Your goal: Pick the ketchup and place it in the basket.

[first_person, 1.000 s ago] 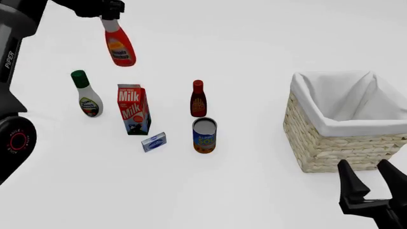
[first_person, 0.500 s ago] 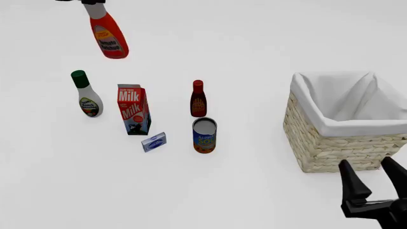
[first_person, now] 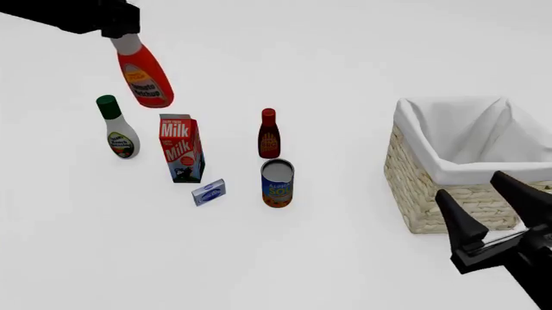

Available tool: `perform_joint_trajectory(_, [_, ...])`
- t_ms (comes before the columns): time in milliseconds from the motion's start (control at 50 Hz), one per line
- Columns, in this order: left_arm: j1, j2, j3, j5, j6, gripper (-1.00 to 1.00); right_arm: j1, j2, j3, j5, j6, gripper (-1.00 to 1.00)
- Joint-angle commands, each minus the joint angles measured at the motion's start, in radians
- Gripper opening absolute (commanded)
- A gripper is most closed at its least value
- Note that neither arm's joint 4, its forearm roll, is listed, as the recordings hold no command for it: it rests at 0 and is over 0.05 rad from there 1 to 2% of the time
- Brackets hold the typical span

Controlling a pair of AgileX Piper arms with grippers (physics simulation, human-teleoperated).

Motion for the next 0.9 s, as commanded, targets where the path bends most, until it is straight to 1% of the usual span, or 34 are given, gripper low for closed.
perform_joint_trajectory(20, [-0.039,-0.097,0.169,-0.051,0.021,-1.0,0.174,0.077,-0.121,0.032,0.034,1.0])
perform_joint_trajectory(60, [-0.038,-0.1,0.176,-0.055,0.022,-1.0,0.178,0.095,-0.127,0.03,0.029,1.0])
perform_joint_trajectory(80, [-0.038,-0.104,0.185,-0.058,0.022,-1.0,0.204,0.107,-0.134,0.028,0.027,1.0])
perform_joint_trajectory(100, [-0.042,-0.111,0.2,-0.062,0.019,-1.0,0.219,0.1,-0.147,0.034,0.026,1.0])
perform_joint_trajectory(120, [-0.046,-0.116,0.214,-0.065,0.02,-1.0,0.235,0.117,-0.153,0.034,0.011,1.0])
perform_joint_trajectory(180, [-0.054,-0.128,0.235,-0.069,0.019,-1.0,0.273,0.141,-0.174,0.038,0.005,1.0])
perform_joint_trajectory(200, [-0.051,-0.131,0.232,-0.068,0.017,-1.0,0.309,0.164,-0.184,0.038,0.017,1.0])
perform_joint_trajectory(220, [-0.055,-0.132,0.232,-0.066,0.016,-1.0,0.323,0.143,-0.188,0.038,0.044,1.0])
perform_joint_trajectory(240, [-0.06,-0.135,0.232,-0.065,0.016,-1.0,0.334,0.155,-0.194,0.038,0.062,1.0])
perform_joint_trajectory(260, [-0.06,-0.135,0.232,-0.065,0.016,-1.0,0.334,0.155,-0.194,0.038,0.062,1.0])
perform_joint_trajectory(280, [-0.057,-0.135,0.233,-0.066,0.014,-1.0,0.356,0.168,-0.194,0.031,0.065,1.0])
perform_joint_trajectory(300, [-0.06,-0.14,0.243,-0.071,0.016,-1.0,0.368,0.171,-0.204,0.029,0.093,1.0])
perform_joint_trajectory(320, [-0.06,-0.14,0.244,-0.071,0.016,-1.0,0.368,0.171,-0.204,0.029,0.093,1.0])
perform_joint_trajectory(360, [-0.063,-0.145,0.256,-0.074,0.016,-1.0,0.395,0.175,-0.218,0.03,0.125,1.0])
perform_joint_trajectory(420, [-0.075,-0.152,0.271,-0.075,0.02,-1.0,0.416,0.196,-0.245,0.032,0.123,1.0])
perform_joint_trajectory(460, [-0.08,-0.154,0.274,-0.074,0.024,-1.0,0.429,0.206,-0.256,0.028,0.104,1.0])
perform_joint_trajectory(540, [-0.092,-0.16,0.277,-0.069,0.027,-1.0,0.448,0.227,-0.264,0.019,0.094,1.0])
perform_joint_trajectory(640, [-0.113,-0.174,0.307,-0.076,0.035,-1.0,0.486,0.282,-0.293,0.013,0.081,1.0])
perform_joint_trajectory(760, [-0.124,-0.181,0.333,-0.085,0.035,-1.0,0.525,0.33,-0.326,0.015,0.072,1.0])
perform_joint_trajectory(800, [-0.13,-0.184,0.338,-0.086,0.032,-1.0,0.547,0.345,-0.337,0.016,0.086,1.0])
perform_joint_trajectory(900, [-0.14,-0.189,0.346,-0.088,0.03,-1.0,0.558,0.375,-0.343,-0.003,0.082,1.0])
